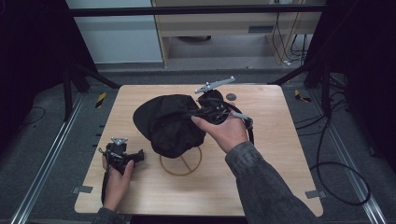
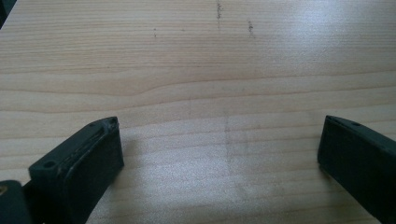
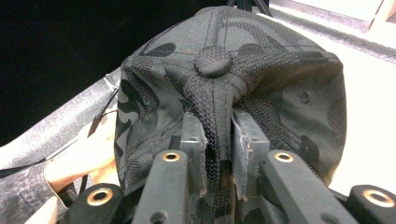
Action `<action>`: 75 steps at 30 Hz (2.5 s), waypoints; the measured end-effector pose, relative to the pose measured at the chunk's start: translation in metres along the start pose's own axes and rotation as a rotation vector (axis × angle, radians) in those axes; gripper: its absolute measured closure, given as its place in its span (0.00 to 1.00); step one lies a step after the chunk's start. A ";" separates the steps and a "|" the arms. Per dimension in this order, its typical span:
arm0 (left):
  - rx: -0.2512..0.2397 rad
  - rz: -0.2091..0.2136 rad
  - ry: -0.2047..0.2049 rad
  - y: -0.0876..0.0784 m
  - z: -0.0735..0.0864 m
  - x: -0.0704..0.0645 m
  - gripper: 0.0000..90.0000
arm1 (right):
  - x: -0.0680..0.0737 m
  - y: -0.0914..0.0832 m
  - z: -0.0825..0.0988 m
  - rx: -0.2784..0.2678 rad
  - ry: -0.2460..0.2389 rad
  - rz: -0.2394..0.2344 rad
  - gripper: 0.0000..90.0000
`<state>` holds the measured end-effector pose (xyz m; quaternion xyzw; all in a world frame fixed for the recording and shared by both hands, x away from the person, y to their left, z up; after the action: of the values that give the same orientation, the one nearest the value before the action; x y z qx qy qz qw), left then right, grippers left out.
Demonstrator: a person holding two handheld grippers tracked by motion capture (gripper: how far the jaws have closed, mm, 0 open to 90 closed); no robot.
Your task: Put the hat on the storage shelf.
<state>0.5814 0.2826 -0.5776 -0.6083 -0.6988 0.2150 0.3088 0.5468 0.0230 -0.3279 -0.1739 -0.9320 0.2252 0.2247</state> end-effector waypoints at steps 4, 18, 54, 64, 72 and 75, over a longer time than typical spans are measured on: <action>0.000 0.000 0.000 0.000 0.000 0.000 0.00 | 0.000 0.000 -0.001 -0.001 0.007 -0.005 0.83; 0.000 0.000 0.000 0.000 0.000 0.000 0.00 | 0.000 -0.001 -0.002 -0.013 0.014 -0.009 0.76; 0.000 0.000 0.000 0.000 0.000 0.000 0.00 | 0.006 -0.022 0.001 -0.034 0.012 -0.007 0.68; -0.001 0.000 0.000 0.000 0.000 0.000 0.00 | 0.002 -0.033 0.009 -0.043 0.014 0.008 0.66; -0.001 0.000 0.001 0.000 0.000 0.000 0.00 | -0.003 -0.049 0.014 -0.062 0.026 0.027 0.65; -0.001 0.000 0.001 0.000 0.000 -0.001 0.00 | -0.004 -0.055 0.016 -0.075 0.028 0.032 0.64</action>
<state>0.5820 0.2821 -0.5777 -0.6085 -0.6988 0.2144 0.3090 0.5296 -0.0303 -0.3141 -0.2002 -0.9336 0.1910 0.2276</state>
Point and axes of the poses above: each handheld gripper's, and its own axes: y roughly forward along the jaws, z roughly out of its underside, x roughly to its left, the point moved 10 cm from there along y, roughly forward along the jaws, and after that the axes turned 13 degrees about -z, right-handed, at the moved point
